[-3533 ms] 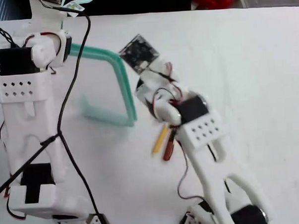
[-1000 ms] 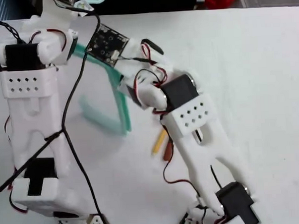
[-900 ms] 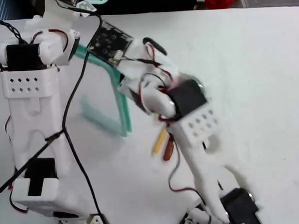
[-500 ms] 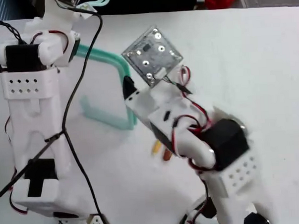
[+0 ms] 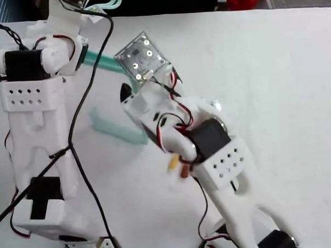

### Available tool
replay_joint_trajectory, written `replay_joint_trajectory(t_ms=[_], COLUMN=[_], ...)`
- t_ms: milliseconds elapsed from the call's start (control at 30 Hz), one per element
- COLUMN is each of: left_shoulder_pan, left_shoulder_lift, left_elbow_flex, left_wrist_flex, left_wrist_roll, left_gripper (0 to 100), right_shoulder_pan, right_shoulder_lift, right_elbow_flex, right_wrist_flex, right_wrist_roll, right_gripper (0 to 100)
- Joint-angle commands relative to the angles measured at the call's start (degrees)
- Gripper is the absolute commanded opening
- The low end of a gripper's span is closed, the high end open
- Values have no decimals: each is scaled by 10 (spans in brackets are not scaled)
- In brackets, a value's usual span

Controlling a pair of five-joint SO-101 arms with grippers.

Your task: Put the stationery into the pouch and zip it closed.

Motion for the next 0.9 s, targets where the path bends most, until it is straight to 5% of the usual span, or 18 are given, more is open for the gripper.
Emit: replay_joint_trajectory(t_ms=[0, 333, 600, 867], left_shoulder_pan=[5, 7, 19, 0], left_shoulder_lift=[-1, 0, 0, 0], left_elbow_flex=[-4, -4, -4, -3], left_wrist_flex=[12, 7, 5, -7], left_wrist_roll=[9, 6, 7, 20], left_gripper=[24, 24, 24, 24], right_shoulder_pan=[7, 8, -50, -103], right_shoulder_lift=[32, 79, 87, 15], right_elbow_flex=[-4, -6, -6, -1], right_wrist_flex=[-38, -66, 15, 77], right_wrist_roll=[-1, 62, 183, 207], right_gripper=[309, 299, 95, 76])
